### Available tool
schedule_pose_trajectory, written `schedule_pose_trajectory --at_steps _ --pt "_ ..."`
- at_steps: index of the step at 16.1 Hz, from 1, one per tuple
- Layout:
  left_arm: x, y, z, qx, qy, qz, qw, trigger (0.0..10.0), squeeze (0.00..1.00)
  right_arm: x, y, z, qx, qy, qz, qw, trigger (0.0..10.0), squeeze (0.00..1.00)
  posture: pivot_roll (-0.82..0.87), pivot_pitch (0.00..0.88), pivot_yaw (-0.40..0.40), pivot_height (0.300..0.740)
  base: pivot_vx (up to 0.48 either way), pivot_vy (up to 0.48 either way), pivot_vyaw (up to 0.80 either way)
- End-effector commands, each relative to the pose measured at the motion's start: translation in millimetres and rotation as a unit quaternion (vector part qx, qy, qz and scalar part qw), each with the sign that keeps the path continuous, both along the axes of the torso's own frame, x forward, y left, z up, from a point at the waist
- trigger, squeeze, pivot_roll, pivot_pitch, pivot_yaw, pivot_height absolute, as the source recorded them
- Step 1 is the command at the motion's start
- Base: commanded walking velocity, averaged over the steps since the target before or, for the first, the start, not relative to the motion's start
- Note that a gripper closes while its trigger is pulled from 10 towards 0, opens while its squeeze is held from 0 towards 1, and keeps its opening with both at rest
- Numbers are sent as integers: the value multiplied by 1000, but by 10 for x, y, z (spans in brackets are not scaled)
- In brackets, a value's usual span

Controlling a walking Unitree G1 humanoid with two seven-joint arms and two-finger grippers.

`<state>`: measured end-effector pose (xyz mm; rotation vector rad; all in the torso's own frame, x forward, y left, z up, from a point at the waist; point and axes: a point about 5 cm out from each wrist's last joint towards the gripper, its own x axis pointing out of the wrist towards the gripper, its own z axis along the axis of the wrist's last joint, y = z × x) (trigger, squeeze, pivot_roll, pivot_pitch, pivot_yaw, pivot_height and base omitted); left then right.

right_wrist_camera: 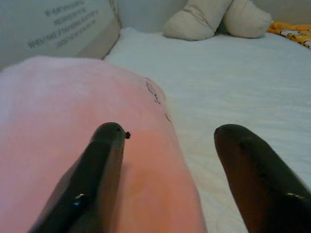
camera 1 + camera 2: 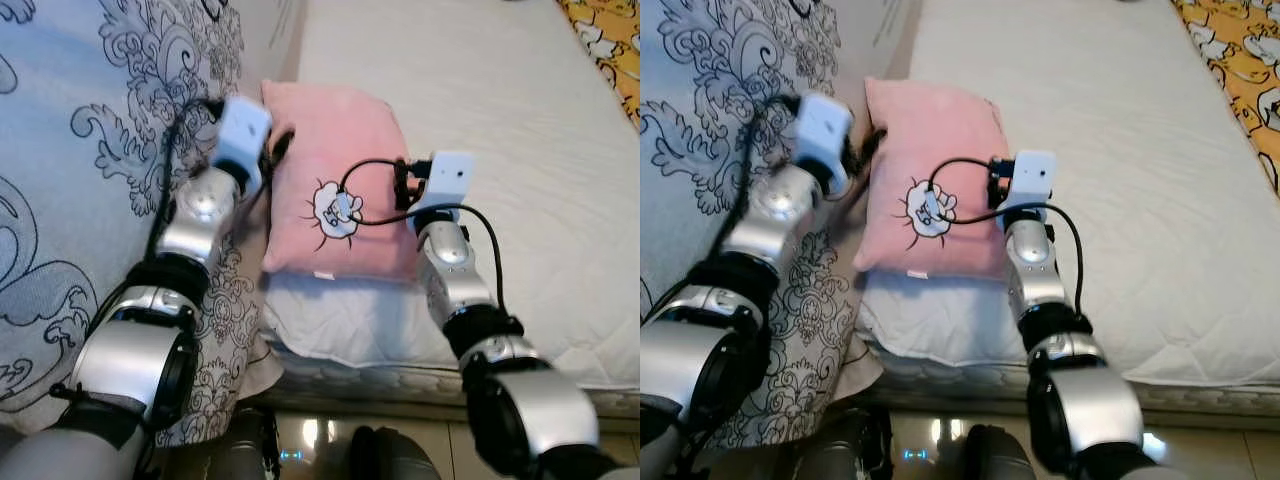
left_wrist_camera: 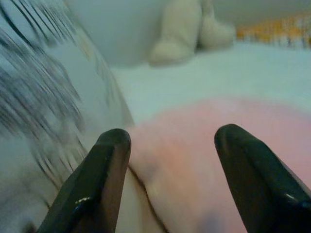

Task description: Clean up the room

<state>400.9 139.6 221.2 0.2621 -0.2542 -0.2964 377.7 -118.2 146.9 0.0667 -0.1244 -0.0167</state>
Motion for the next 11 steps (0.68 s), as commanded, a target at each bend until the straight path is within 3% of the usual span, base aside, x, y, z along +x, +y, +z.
schedule_pose_trajectory --at_steps 1,3,5,8,9,10,11 --pt "-33 48 1 -16 1 2 1000 10000 1000 -38 -32 -2 1 -9 -9 1000 10000 1000 46 97 -36 719 0 0 0" --pt "-229 68 96 -45 -28 -1 999 10000 1000 -238 -96 12 -15 -42 -15 999 10000 1000 48 73 -39 719 0 0 0" --pt "-463 64 34 -69 -23 -7 997 10000 1000 -507 -208 -90 -35 -42 -32 998 10000 1000 56 54 -47 719 0 0 0" --pt "-715 -4 -98 -90 1 -19 996 10000 1000 -754 -301 -236 -42 -18 -58 997 10000 1000 59 33 -51 719 0 0 0" --pt "-887 -113 -115 -96 17 -37 995 10000 1000 -878 -390 -315 -55 13 -85 995 10000 1000 65 25 -52 719 0 0 0" --pt "-916 -136 -111 -96 20 -41 994 10000 1000 -895 -404 -322 -57 17 -88 994 10000 1000 65 25 -52 719 0 0 0" --pt "-976 -210 -111 -91 23 -58 994 10000 1000 -913 -454 -327 -60 18 -97 993 10000 0 66 21 -52 719 0 0 0"
